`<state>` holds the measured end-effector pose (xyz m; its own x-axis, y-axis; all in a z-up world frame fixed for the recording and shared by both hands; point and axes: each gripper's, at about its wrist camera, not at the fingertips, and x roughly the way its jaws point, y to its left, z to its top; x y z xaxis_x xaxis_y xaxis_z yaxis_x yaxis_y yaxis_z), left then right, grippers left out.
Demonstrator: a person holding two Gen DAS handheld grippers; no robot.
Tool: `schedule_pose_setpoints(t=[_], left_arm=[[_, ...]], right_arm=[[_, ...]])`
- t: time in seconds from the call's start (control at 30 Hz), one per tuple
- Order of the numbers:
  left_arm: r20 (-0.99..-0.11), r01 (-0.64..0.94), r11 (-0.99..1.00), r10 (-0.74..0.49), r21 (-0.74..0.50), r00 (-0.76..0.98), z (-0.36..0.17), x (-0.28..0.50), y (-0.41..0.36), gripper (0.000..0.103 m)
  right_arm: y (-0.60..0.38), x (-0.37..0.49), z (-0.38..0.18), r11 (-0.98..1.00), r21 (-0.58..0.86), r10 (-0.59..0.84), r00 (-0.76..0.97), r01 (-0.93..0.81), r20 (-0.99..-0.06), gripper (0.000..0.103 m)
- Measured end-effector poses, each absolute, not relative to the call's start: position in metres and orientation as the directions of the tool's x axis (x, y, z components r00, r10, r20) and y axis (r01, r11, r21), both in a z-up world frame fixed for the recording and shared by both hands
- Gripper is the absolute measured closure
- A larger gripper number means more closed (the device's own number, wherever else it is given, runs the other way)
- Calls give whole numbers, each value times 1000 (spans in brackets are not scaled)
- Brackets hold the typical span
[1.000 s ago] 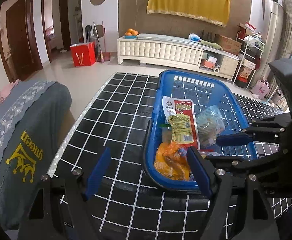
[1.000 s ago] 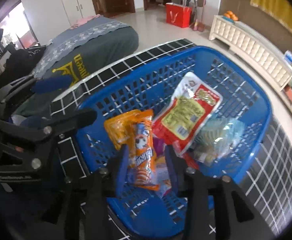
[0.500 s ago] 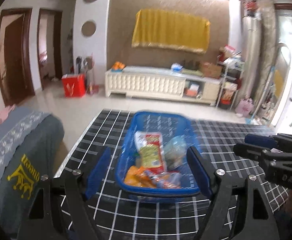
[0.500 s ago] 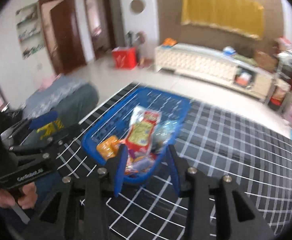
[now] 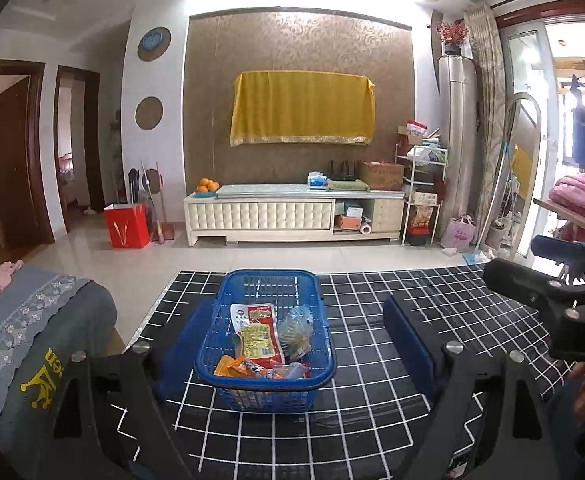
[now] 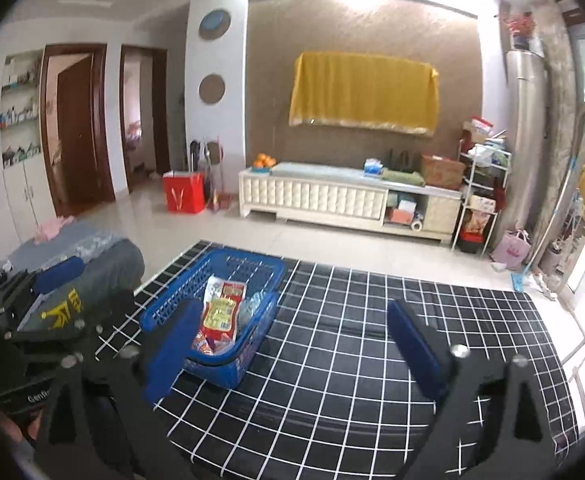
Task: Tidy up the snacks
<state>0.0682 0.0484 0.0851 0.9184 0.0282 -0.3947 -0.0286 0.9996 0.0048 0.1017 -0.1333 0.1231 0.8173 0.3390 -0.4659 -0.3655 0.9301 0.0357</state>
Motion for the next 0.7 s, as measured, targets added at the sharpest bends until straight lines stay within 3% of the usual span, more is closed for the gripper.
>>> schedule_pose_setpoints(t=[0.03,0.1,0.27,0.7], left_arm=[[-389,-24,1000,23,3,921,87,65,46,14],[-383,-21,1000,19,0,924,90,57,42,0],[-367,-30,999,35,21,930,93,38,30,0],[-380,4,999,12,41,925,91,9,6,0]], right_arm=[[-137,98,124,932,40,338,822,-360,-459,0],[-144,90,125,939,39,323,832,-343,-450,0],[-155,73,125,952,28,288,863,-304,-416,0],[-170,40,111,957,50,278,859,-284,-430,0]])
